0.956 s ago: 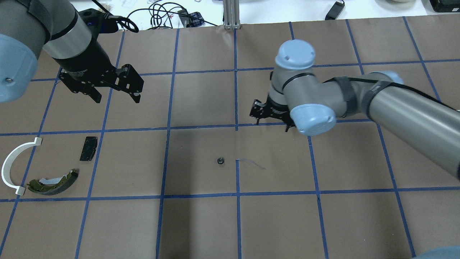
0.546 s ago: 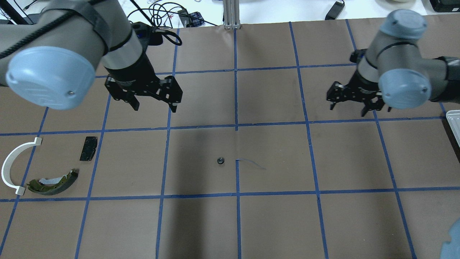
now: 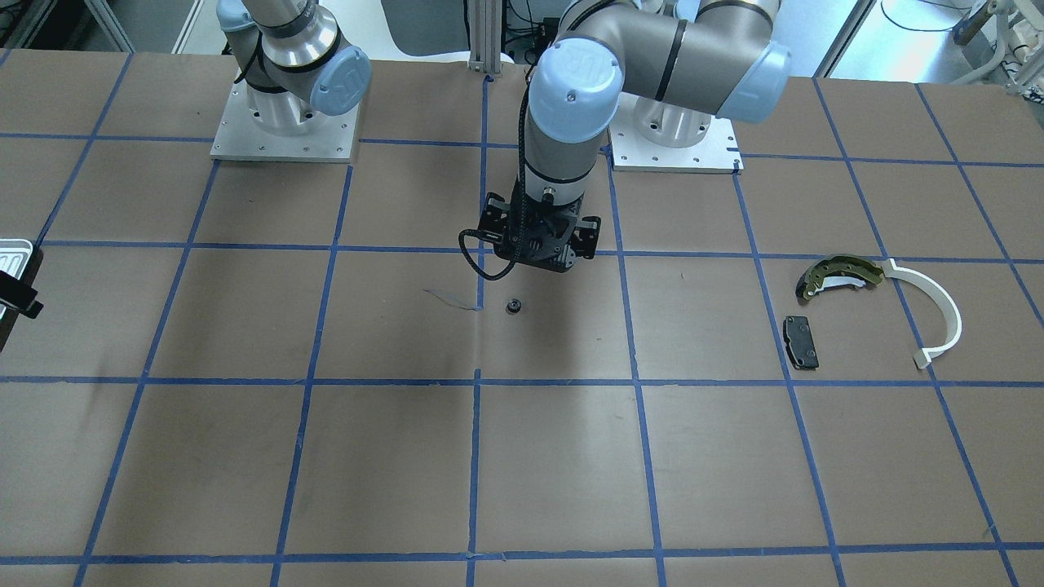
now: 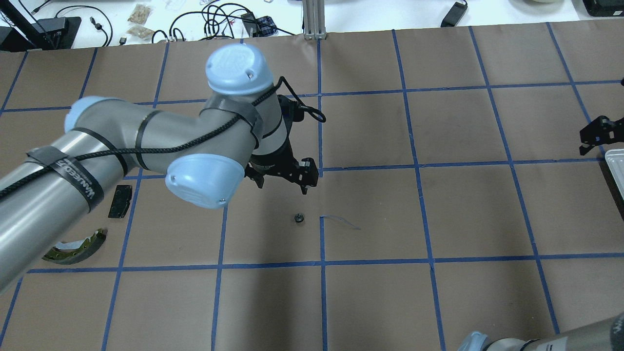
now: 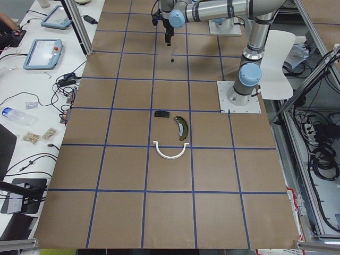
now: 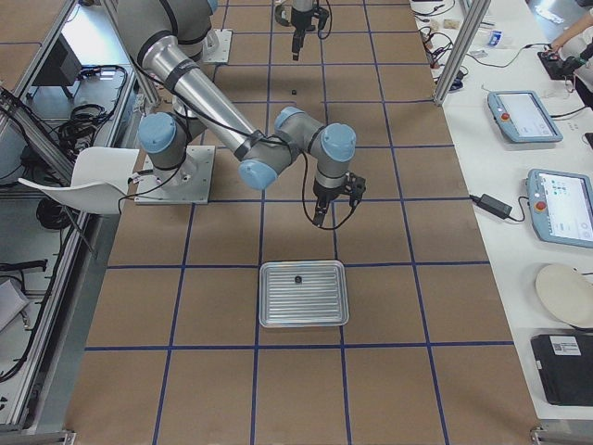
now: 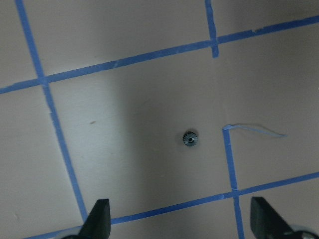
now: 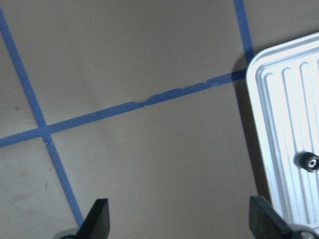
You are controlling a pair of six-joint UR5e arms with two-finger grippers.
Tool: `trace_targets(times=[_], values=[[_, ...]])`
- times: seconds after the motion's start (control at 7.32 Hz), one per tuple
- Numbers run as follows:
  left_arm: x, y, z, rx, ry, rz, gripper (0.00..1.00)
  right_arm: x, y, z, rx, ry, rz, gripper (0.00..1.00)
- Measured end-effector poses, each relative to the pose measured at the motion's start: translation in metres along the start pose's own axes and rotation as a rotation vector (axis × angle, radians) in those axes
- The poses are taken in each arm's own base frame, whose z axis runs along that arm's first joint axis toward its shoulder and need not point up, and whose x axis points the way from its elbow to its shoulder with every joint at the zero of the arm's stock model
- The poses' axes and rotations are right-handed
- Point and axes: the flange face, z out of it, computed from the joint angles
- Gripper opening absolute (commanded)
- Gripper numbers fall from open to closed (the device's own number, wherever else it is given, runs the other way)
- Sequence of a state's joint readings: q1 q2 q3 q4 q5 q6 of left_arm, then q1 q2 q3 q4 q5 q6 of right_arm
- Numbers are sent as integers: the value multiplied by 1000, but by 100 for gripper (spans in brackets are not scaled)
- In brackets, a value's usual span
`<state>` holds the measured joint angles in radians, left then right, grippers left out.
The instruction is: Place bearing gear from tray to pile
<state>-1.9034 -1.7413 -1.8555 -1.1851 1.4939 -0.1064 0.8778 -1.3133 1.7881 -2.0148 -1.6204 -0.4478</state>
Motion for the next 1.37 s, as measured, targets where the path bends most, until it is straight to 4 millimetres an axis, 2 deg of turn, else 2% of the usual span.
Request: trace_targets(times=[0.27,0.55,0.68,0.82,1.09,1.37], values=[[11,7,42,-33,-1,19,100,36,-3,16,-36,16,-109,100],[18,1,70,-41,-2,34,100,90,11,35,-67,0,-133,100],[20,-2,81,-47,-3,39,100,112,14,48,-66,-6,-157,94],[20,-5,91,-54,-5,44,99,130,12,65,-48,2,-192,84],[19,-10,109,-62,-9,50,93,151,6,100,-34,23,-267,82],[17,-12,120,-75,-14,54,83,155,7,110,-33,16,-307,65]])
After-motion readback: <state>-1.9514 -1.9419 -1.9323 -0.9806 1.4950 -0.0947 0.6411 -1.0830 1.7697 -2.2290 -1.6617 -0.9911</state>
